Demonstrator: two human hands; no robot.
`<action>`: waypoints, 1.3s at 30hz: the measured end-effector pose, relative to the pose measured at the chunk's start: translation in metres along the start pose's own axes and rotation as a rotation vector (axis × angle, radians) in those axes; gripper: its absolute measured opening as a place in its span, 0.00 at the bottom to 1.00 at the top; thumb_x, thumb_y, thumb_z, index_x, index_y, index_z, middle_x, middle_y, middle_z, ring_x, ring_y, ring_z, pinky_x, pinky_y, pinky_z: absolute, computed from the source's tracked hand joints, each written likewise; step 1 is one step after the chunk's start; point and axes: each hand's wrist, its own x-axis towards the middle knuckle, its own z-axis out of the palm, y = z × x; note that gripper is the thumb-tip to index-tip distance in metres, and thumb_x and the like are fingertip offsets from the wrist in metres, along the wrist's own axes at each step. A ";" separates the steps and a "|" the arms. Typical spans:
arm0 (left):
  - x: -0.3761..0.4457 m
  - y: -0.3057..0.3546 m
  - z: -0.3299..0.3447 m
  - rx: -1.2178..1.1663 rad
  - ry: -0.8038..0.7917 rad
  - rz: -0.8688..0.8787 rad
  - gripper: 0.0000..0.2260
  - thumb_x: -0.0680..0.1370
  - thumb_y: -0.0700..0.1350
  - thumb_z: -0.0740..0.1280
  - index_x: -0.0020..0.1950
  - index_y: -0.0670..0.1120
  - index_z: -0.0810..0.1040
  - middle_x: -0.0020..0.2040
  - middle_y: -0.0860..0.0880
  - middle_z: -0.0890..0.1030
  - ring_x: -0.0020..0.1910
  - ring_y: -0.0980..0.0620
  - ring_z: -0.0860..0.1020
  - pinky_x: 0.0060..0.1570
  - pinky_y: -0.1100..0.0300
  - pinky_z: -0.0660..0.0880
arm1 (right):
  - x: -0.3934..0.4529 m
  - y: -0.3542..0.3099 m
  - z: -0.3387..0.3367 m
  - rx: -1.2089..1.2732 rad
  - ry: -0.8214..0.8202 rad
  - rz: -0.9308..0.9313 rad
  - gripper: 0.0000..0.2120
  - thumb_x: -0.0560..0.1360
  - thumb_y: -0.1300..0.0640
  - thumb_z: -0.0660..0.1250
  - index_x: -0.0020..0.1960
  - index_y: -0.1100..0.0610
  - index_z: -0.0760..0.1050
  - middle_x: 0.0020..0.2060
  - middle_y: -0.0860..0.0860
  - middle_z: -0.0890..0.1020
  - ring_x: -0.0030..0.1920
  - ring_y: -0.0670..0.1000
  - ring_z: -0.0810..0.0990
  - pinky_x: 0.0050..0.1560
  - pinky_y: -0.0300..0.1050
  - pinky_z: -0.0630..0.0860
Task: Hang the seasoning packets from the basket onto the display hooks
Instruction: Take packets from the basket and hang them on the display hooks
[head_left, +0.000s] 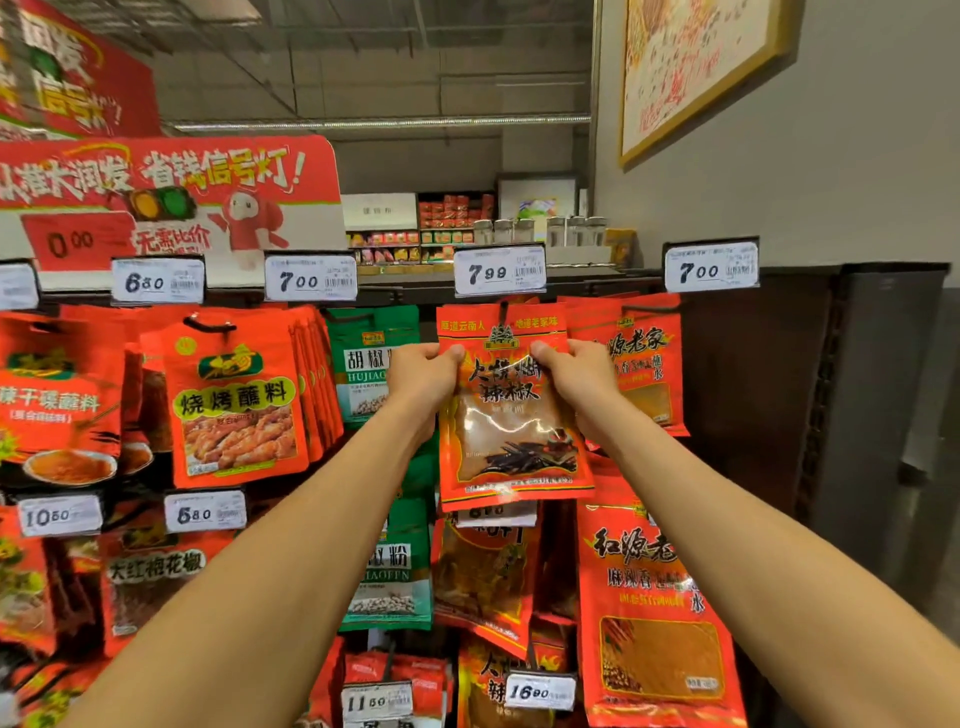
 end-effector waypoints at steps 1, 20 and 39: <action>0.006 -0.002 0.004 0.006 0.015 -0.001 0.10 0.80 0.44 0.69 0.39 0.45 0.84 0.40 0.45 0.86 0.40 0.48 0.82 0.44 0.55 0.78 | 0.008 0.003 0.003 -0.011 -0.003 0.012 0.14 0.75 0.47 0.72 0.37 0.55 0.80 0.32 0.50 0.80 0.36 0.52 0.79 0.43 0.48 0.74; 0.029 -0.005 -0.001 0.339 0.060 0.020 0.14 0.80 0.51 0.68 0.60 0.44 0.82 0.57 0.45 0.84 0.58 0.44 0.80 0.61 0.49 0.77 | 0.017 0.006 -0.009 -0.437 0.075 -0.051 0.13 0.80 0.50 0.66 0.47 0.58 0.83 0.51 0.58 0.86 0.54 0.61 0.83 0.59 0.55 0.78; -0.175 -0.194 -0.266 -0.124 -0.203 -0.398 0.10 0.83 0.41 0.62 0.46 0.43 0.82 0.35 0.47 0.85 0.28 0.55 0.80 0.31 0.63 0.78 | -0.288 0.090 0.063 0.297 -0.167 0.402 0.08 0.77 0.62 0.65 0.39 0.60 0.77 0.26 0.55 0.80 0.23 0.53 0.78 0.23 0.39 0.74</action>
